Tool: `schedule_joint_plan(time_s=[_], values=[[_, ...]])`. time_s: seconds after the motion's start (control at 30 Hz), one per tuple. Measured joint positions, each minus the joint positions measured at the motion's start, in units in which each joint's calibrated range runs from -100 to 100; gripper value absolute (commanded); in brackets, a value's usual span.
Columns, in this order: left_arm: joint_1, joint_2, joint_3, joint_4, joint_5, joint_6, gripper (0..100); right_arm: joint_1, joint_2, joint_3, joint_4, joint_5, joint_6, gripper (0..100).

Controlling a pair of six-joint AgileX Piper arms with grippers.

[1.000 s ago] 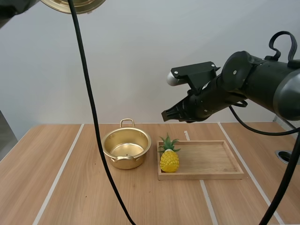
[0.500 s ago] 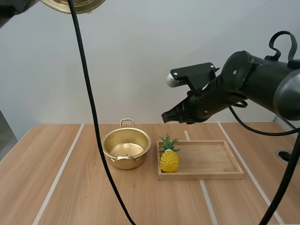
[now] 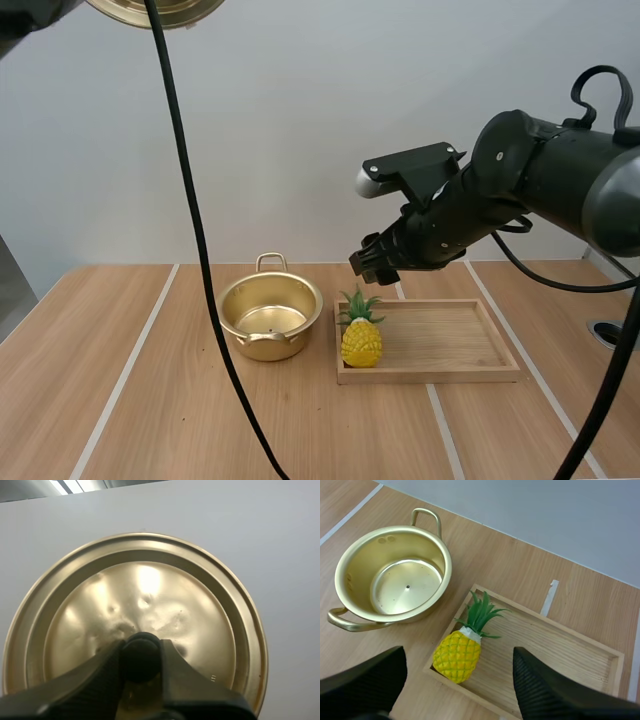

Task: Open the pot, put the pineapple inside, and close it

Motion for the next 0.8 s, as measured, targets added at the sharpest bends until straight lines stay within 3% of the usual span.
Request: schedule_joint_plan(time_s=[0.23, 0.8], values=[[0.0, 0.0, 0.0, 0.0, 0.0, 0.0, 0, 0.0, 2.8, 0.28, 2.33, 3.39, 2.51, 100], [0.0, 0.0, 0.0, 0.0, 0.35, 0.0, 0, 0.0, 17.54, 2.48, 7.49, 1.91, 1.83, 100]])
